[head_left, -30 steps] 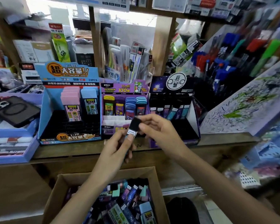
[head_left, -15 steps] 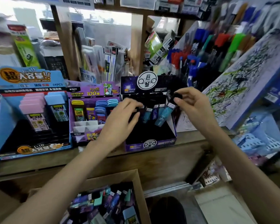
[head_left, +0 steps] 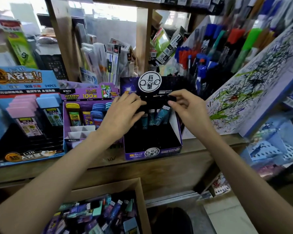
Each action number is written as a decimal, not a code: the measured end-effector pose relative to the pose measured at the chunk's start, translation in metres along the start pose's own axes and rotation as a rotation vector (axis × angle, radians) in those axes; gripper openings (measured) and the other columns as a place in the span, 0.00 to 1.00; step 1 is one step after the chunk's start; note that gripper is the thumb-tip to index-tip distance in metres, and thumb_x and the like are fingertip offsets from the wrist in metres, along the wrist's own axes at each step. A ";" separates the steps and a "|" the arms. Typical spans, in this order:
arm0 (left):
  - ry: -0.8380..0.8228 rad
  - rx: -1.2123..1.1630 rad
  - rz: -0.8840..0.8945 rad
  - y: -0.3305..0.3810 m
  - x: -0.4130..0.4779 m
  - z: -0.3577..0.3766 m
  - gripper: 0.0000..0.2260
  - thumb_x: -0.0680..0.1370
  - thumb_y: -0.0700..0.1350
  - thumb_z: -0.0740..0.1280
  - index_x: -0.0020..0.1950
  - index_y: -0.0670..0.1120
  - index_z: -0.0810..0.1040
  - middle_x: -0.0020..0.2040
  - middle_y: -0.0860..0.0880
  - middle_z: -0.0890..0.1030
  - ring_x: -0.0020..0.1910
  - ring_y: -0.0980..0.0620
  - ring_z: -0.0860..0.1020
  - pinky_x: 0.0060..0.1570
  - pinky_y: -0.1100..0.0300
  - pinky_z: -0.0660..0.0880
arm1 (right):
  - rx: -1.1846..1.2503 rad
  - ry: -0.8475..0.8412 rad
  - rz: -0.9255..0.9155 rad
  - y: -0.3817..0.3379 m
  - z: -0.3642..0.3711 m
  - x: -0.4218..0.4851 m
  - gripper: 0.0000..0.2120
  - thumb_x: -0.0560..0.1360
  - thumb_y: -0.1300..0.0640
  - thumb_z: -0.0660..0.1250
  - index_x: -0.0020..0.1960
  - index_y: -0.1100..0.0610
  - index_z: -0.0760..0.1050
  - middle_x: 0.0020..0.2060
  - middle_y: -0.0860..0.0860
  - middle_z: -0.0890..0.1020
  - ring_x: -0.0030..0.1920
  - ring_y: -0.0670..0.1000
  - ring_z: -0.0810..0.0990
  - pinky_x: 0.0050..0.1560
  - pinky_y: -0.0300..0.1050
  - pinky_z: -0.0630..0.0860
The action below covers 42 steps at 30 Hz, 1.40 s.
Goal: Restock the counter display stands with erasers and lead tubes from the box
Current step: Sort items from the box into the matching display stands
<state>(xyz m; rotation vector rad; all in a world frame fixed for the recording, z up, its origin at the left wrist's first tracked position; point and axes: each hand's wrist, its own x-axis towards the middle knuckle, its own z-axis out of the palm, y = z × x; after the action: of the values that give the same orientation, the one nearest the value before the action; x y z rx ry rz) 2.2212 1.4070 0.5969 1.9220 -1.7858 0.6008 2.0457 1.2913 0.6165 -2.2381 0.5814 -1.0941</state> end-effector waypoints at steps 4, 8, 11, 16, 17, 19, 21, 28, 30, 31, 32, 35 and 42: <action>0.011 -0.087 -0.057 -0.001 0.000 0.000 0.12 0.76 0.45 0.68 0.58 0.43 0.78 0.53 0.45 0.78 0.53 0.43 0.73 0.48 0.58 0.61 | -0.058 -0.107 -0.002 0.003 0.013 0.011 0.09 0.75 0.62 0.68 0.55 0.57 0.78 0.43 0.47 0.78 0.43 0.44 0.77 0.45 0.28 0.72; 0.025 -0.157 -0.150 0.001 0.006 0.004 0.10 0.75 0.45 0.69 0.54 0.44 0.78 0.51 0.46 0.78 0.53 0.45 0.71 0.48 0.58 0.59 | -0.048 -0.184 -0.002 0.004 0.018 0.021 0.10 0.74 0.62 0.69 0.54 0.55 0.80 0.43 0.47 0.79 0.42 0.41 0.77 0.45 0.28 0.72; 0.038 -0.184 -0.177 0.000 0.007 0.007 0.09 0.75 0.44 0.69 0.54 0.43 0.77 0.51 0.46 0.77 0.53 0.44 0.71 0.48 0.58 0.60 | -0.069 -0.248 0.021 0.008 0.021 0.026 0.10 0.73 0.61 0.70 0.54 0.53 0.78 0.45 0.50 0.79 0.43 0.45 0.79 0.47 0.32 0.75; 0.090 -0.138 -0.161 0.002 0.001 0.010 0.10 0.74 0.42 0.70 0.54 0.43 0.79 0.52 0.44 0.77 0.51 0.43 0.73 0.49 0.56 0.60 | -0.270 -0.152 -0.182 0.015 0.035 0.020 0.08 0.73 0.62 0.70 0.51 0.60 0.75 0.46 0.49 0.74 0.43 0.45 0.74 0.46 0.35 0.70; 0.100 -0.099 -0.148 0.001 0.001 0.010 0.09 0.74 0.43 0.70 0.54 0.43 0.80 0.51 0.45 0.77 0.50 0.43 0.73 0.49 0.56 0.59 | -0.311 -0.133 -0.210 0.016 0.036 0.020 0.08 0.73 0.62 0.70 0.51 0.61 0.76 0.47 0.51 0.73 0.46 0.48 0.74 0.49 0.38 0.70; 0.111 -0.049 -0.120 0.000 0.002 0.008 0.09 0.74 0.44 0.70 0.53 0.44 0.80 0.51 0.46 0.78 0.50 0.42 0.73 0.50 0.55 0.59 | -0.360 -0.120 -0.201 0.016 0.037 0.023 0.08 0.72 0.62 0.70 0.50 0.62 0.77 0.48 0.55 0.74 0.51 0.53 0.74 0.52 0.44 0.71; 0.092 -0.045 -0.114 0.000 0.004 0.006 0.10 0.75 0.45 0.69 0.55 0.44 0.80 0.52 0.46 0.78 0.52 0.42 0.73 0.50 0.55 0.59 | -0.380 -0.135 -0.166 0.013 0.036 0.026 0.08 0.73 0.61 0.70 0.51 0.62 0.78 0.48 0.55 0.74 0.52 0.54 0.73 0.53 0.44 0.69; 0.083 -0.062 -0.081 0.011 -0.032 -0.021 0.14 0.75 0.45 0.68 0.60 0.45 0.78 0.53 0.45 0.79 0.54 0.42 0.73 0.52 0.55 0.60 | -0.389 -0.217 -0.173 -0.013 0.021 0.002 0.11 0.75 0.59 0.67 0.58 0.58 0.77 0.52 0.53 0.75 0.56 0.51 0.71 0.54 0.34 0.63; 0.012 -0.067 -0.075 0.015 -0.063 -0.030 0.12 0.75 0.45 0.69 0.58 0.45 0.79 0.49 0.46 0.80 0.51 0.43 0.75 0.49 0.54 0.62 | -0.296 -0.280 -0.141 -0.023 0.018 -0.020 0.08 0.76 0.59 0.66 0.55 0.58 0.78 0.48 0.51 0.77 0.50 0.47 0.74 0.51 0.33 0.67; -0.040 -0.080 -0.075 0.017 -0.082 -0.033 0.12 0.75 0.45 0.69 0.57 0.45 0.79 0.48 0.46 0.80 0.50 0.43 0.75 0.49 0.53 0.65 | -0.234 -0.342 -0.110 -0.027 0.018 -0.034 0.07 0.76 0.59 0.66 0.54 0.58 0.78 0.45 0.49 0.77 0.46 0.44 0.75 0.48 0.30 0.68; -0.093 -0.098 -0.076 0.020 -0.103 -0.035 0.12 0.74 0.44 0.70 0.57 0.45 0.79 0.48 0.47 0.81 0.50 0.44 0.76 0.48 0.52 0.68 | -0.188 -0.422 -0.074 -0.031 0.020 -0.049 0.07 0.76 0.59 0.66 0.53 0.57 0.78 0.44 0.47 0.77 0.44 0.41 0.75 0.46 0.28 0.69; -0.248 -0.178 -0.138 0.028 -0.168 -0.030 0.11 0.72 0.43 0.72 0.54 0.45 0.81 0.48 0.49 0.82 0.50 0.45 0.78 0.45 0.52 0.71 | -0.125 -0.645 0.012 -0.027 0.039 -0.098 0.06 0.76 0.59 0.66 0.52 0.56 0.79 0.44 0.46 0.79 0.44 0.40 0.75 0.45 0.26 0.69; -0.628 -0.437 -0.536 0.040 -0.292 0.036 0.12 0.77 0.45 0.66 0.60 0.46 0.77 0.57 0.49 0.76 0.56 0.49 0.77 0.53 0.58 0.71 | -0.125 -0.567 0.399 0.034 0.116 -0.218 0.12 0.76 0.58 0.67 0.59 0.55 0.75 0.49 0.47 0.72 0.47 0.45 0.76 0.48 0.34 0.70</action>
<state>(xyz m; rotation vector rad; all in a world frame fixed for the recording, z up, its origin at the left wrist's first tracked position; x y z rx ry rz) 2.1620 1.6175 0.3962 2.2498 -1.4233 -0.5867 2.0109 1.4320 0.4136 -2.2571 0.8078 -0.2121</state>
